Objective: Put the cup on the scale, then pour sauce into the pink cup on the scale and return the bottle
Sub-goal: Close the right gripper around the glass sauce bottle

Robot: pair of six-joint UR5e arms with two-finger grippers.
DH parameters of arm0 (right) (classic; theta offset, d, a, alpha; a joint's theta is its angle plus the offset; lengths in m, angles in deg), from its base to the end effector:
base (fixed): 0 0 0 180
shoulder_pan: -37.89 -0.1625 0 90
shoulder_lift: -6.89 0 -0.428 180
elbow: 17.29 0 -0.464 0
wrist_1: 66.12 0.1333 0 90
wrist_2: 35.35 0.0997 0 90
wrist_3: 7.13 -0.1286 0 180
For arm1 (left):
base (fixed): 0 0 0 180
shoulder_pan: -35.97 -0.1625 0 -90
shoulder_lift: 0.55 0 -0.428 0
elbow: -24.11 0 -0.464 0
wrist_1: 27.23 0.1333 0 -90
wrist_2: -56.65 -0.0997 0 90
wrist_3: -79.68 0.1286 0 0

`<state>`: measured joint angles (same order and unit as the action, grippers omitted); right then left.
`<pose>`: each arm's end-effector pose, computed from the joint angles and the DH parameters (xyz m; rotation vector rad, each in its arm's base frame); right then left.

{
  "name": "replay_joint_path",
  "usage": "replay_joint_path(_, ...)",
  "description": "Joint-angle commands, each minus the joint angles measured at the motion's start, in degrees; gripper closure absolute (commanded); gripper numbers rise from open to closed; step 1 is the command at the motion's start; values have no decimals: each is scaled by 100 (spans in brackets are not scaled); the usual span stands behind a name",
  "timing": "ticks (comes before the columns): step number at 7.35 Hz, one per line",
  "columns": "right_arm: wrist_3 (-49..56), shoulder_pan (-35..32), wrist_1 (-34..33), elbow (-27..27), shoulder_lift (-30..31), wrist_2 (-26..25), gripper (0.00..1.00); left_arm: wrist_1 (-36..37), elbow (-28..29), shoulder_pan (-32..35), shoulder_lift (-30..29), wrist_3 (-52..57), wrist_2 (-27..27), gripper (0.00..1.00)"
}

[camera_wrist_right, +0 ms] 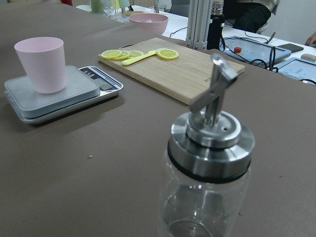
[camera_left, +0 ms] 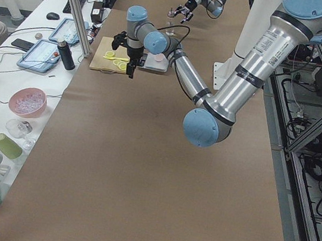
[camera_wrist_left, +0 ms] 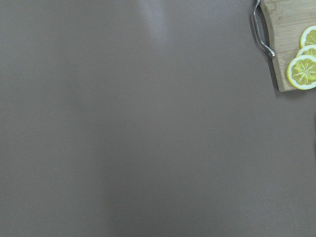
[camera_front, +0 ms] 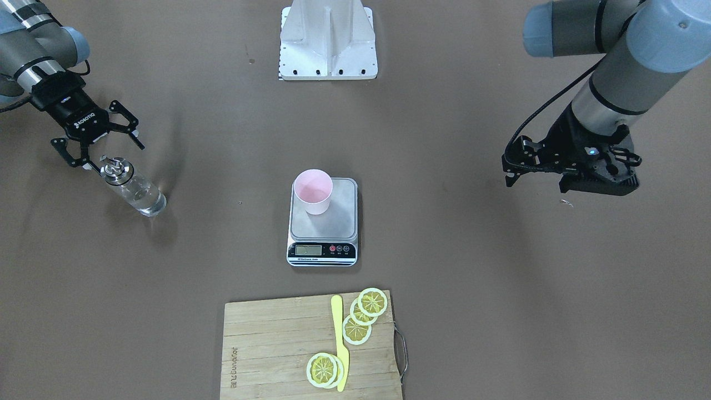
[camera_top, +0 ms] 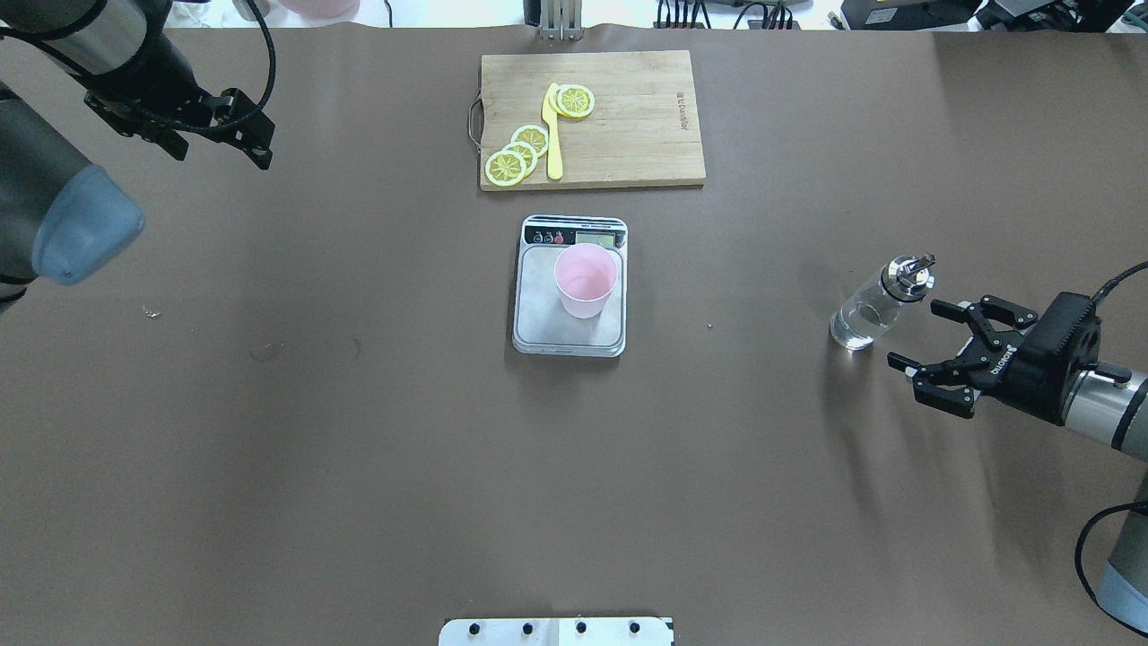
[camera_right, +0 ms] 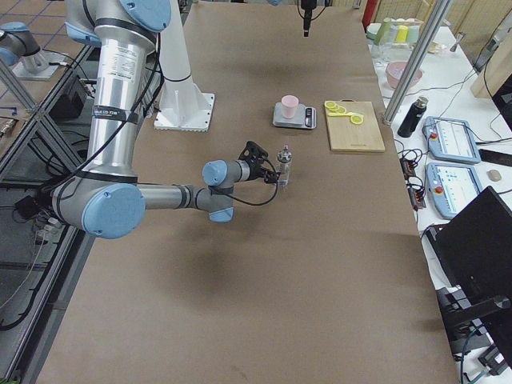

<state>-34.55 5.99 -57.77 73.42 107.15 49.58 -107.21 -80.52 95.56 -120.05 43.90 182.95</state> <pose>-0.3578 -0.3931 0.5636 1.1926 -1.0068 -0.3546 0.2972 -0.6192 0.2418 0.1461 0.8278 0.1004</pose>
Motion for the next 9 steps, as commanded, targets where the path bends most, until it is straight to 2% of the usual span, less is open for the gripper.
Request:
replay_joint_path(1,8,0,0,-246,-191,-20,4,0,4,0,5,54,0,2)
replay_joint_path(2,8,0,0,-308,-305,-151,4,0,4,0,5,54,0,2)
replay_joint_path(9,-18,0,18,-624,-551,-143,5,0,4,0,5,54,0,2)
